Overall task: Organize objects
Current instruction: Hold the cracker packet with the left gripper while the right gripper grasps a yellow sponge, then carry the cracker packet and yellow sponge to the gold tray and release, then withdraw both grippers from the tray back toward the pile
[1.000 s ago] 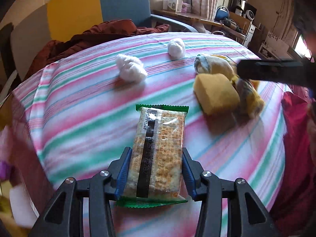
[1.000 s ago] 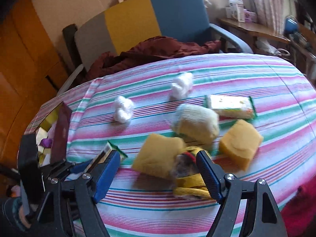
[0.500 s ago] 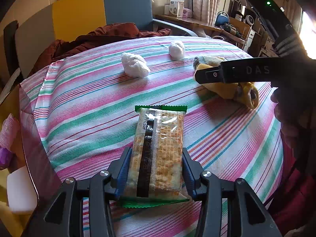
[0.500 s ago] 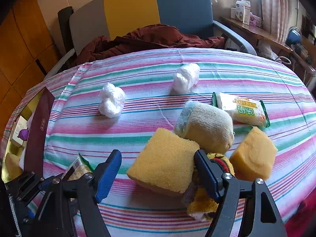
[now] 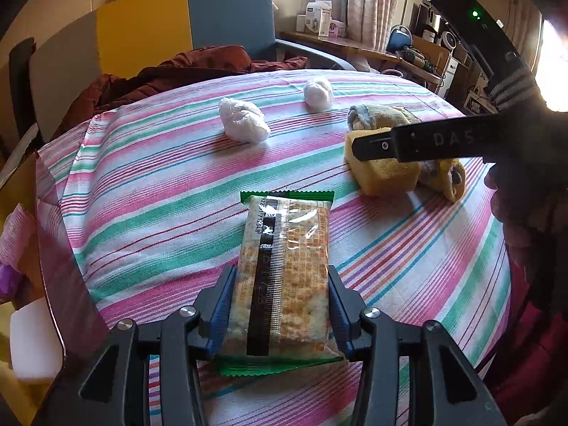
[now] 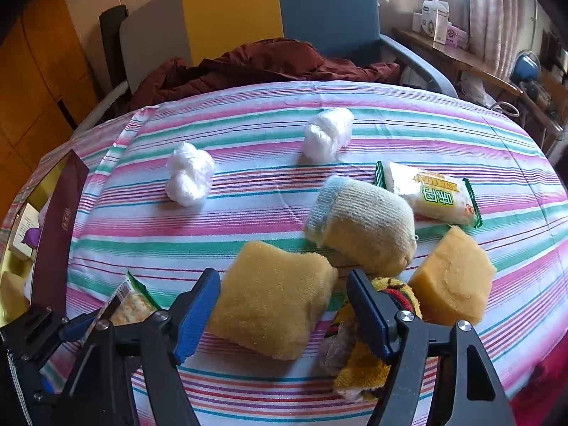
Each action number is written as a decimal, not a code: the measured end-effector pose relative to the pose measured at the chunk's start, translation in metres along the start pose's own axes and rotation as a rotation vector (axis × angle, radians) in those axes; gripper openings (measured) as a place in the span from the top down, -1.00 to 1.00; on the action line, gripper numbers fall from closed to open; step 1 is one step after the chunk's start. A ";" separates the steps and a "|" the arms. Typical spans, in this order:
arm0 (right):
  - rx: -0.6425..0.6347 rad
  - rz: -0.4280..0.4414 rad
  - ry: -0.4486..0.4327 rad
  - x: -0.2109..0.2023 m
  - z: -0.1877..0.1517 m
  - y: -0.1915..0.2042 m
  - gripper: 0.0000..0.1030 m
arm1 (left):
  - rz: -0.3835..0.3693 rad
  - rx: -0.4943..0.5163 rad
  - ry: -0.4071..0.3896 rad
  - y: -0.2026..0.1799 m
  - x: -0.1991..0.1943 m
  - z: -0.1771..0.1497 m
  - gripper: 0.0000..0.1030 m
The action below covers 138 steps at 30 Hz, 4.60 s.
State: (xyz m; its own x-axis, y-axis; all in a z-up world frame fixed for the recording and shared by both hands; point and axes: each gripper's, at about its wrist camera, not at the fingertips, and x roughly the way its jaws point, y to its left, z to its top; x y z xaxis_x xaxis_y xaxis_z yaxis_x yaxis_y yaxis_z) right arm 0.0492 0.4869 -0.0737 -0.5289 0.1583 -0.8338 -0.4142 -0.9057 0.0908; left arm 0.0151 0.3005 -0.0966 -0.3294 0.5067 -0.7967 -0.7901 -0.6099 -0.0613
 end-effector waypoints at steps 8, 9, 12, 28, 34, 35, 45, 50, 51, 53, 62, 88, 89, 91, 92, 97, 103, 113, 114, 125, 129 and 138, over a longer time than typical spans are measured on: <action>-0.054 -0.006 0.018 0.005 -0.003 0.010 -0.17 | 0.005 0.004 -0.003 -0.001 0.000 0.000 0.06; -0.052 -0.006 0.018 0.005 -0.003 0.010 -0.14 | 0.005 0.005 -0.004 -0.001 0.000 0.000 0.06; -0.051 -0.007 0.017 0.003 -0.003 0.011 -0.10 | 0.008 0.011 -0.005 -0.001 0.000 0.000 0.06; -0.047 0.113 -0.052 -0.023 -0.001 0.024 -0.10 | -0.054 -0.126 -0.057 0.027 -0.070 0.013 0.09; -0.080 0.162 -0.081 -0.044 -0.004 0.047 -0.10 | 0.024 -0.264 -0.117 0.084 -0.115 0.014 0.08; -0.087 0.168 -0.087 -0.048 -0.004 0.052 -0.10 | 0.043 -0.281 -0.110 0.096 -0.120 0.013 0.08; -0.175 0.353 -0.157 -0.090 -0.012 0.138 -0.10 | 0.105 -0.265 0.069 0.164 -0.113 0.013 0.08; -0.250 0.393 -0.136 -0.091 -0.017 0.182 -0.10 | 0.111 -0.206 0.263 0.201 -0.053 0.023 0.08; -0.262 0.394 -0.131 -0.090 -0.018 0.190 -0.10 | 0.154 -0.227 0.279 0.210 -0.044 0.024 0.08; -0.280 0.407 -0.125 -0.091 -0.019 0.201 -0.10 | 0.205 -0.270 0.312 0.232 -0.031 0.026 0.08; -0.347 0.439 -0.081 -0.081 -0.027 0.233 -0.10 | 0.233 -0.396 0.159 0.255 -0.086 0.027 0.08; -0.358 0.463 -0.046 -0.075 -0.044 0.276 -0.50 | 0.439 -0.419 -0.185 0.185 -0.198 -0.060 0.07; -0.356 0.459 -0.045 -0.075 -0.046 0.275 -0.50 | 0.446 -0.415 -0.183 0.184 -0.199 -0.061 0.07; -0.352 0.451 -0.045 -0.075 -0.047 0.273 -0.51 | 0.460 -0.408 -0.183 0.180 -0.200 -0.064 0.07; -0.348 0.447 -0.047 -0.076 -0.047 0.271 -0.51 | 0.463 -0.404 -0.185 0.179 -0.201 -0.064 0.07; -0.326 0.433 -0.062 -0.080 -0.045 0.263 -0.53 | 0.456 -0.389 -0.186 0.170 -0.203 -0.065 0.07; -0.291 0.409 -0.072 -0.082 -0.042 0.246 -0.56 | 0.431 -0.363 -0.179 0.160 -0.199 -0.060 0.07; -0.145 0.315 -0.047 -0.072 -0.040 0.178 -0.61 | 0.343 -0.295 -0.151 0.137 -0.183 -0.048 0.07; -0.131 0.299 -0.044 -0.071 -0.040 0.170 -0.61 | 0.340 -0.292 -0.151 0.135 -0.182 -0.047 0.07; 0.058 0.098 -0.051 -0.078 -0.027 0.043 -0.61 | 0.289 -0.191 -0.134 0.108 -0.164 -0.023 0.07; 0.159 -0.002 -0.081 -0.087 -0.018 -0.018 -0.61 | 0.258 -0.145 -0.119 0.093 -0.154 -0.011 0.07; 0.467 -0.107 -0.079 -0.075 -0.031 -0.128 -0.61 | 0.130 -0.032 -0.032 0.039 -0.110 0.014 0.07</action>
State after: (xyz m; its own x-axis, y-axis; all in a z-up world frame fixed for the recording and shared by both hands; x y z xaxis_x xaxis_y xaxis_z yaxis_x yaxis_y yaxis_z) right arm 0.1652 0.5788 -0.0394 -0.5118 0.2868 -0.8098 -0.7482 -0.6120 0.2561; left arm 0.0135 0.2290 -0.0028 -0.4449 0.4408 -0.7796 -0.7225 -0.6910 0.0217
